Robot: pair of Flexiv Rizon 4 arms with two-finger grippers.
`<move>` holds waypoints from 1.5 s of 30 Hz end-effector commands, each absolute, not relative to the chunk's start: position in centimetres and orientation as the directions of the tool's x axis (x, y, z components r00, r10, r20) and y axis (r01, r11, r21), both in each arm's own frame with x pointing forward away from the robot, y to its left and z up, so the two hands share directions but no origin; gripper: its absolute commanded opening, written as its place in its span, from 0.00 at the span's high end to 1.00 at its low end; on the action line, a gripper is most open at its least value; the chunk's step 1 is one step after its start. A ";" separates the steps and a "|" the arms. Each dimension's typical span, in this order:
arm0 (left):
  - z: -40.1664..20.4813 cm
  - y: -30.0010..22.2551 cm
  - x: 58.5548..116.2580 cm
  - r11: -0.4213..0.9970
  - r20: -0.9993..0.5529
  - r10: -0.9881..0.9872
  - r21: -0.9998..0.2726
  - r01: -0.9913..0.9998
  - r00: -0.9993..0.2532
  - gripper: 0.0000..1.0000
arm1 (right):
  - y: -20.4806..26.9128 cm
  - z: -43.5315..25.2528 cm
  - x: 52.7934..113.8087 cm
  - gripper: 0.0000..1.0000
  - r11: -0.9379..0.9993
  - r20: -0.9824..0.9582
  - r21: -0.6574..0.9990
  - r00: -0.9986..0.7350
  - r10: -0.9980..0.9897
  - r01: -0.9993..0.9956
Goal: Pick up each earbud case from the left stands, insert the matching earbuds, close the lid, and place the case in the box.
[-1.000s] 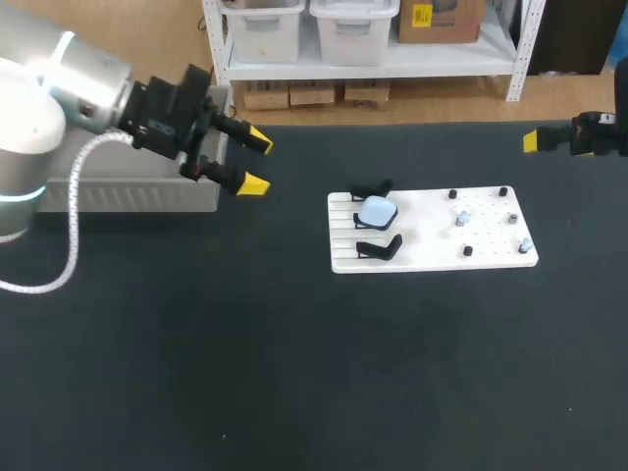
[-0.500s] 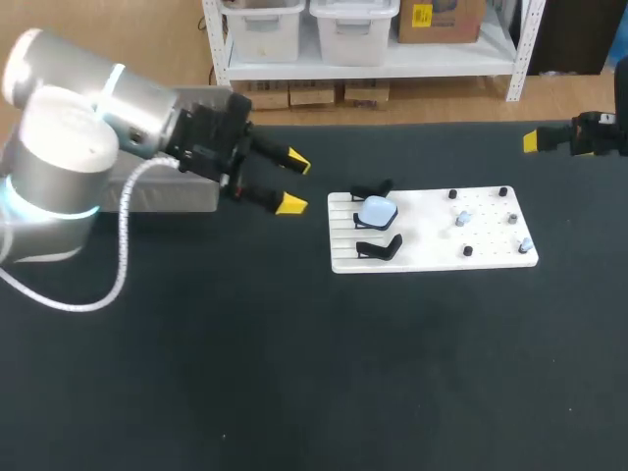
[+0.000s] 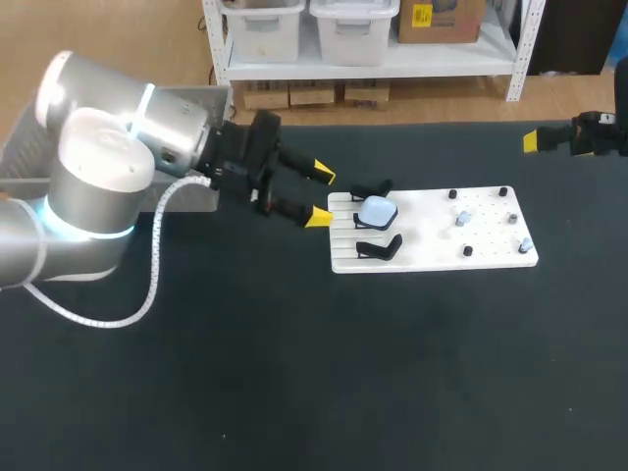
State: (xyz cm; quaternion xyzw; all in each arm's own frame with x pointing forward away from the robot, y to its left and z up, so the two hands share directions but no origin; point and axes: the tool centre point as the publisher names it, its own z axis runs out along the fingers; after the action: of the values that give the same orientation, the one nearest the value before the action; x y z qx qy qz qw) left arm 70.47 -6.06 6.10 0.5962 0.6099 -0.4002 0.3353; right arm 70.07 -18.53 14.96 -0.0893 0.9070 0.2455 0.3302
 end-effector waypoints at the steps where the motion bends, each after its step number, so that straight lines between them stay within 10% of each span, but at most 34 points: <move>1: 5.2 -6.9 70.6 -0.028 -0.891 0.450 -0.086 0.996 -0.064 0.14 | -18.5 15.0 70.0 0.00 0.863 -0.643 0.386 -0.766 0.000 -0.324; 7: 4.4 -7.6 70.6 -0.024 -0.893 0.443 -0.096 0.995 -0.076 0.22 | -18.5 15.0 70.0 0.00 0.863 -0.643 0.386 -0.766 0.000 -0.324; 9: 4.2 -7.7 70.6 -0.024 -0.894 0.441 -0.097 0.995 -0.077 0.42 | -18.5 15.0 70.0 0.00 0.863 -0.643 0.386 -0.766 0.000 -0.324; 45: 1.8 -10.1 71.1 -0.055 -0.899 0.430 -0.113 0.992 -0.079 0.47 | -18.5 15.0 70.0 0.00 0.863 -0.643 0.386 -0.766 0.000 -0.324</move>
State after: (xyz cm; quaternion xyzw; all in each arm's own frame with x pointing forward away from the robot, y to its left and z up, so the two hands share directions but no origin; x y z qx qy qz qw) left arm 70.67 -9.91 2.28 0.5907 0.6042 -0.4187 0.3328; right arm 70.06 -18.52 14.96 -0.0894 0.9070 0.2455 0.3302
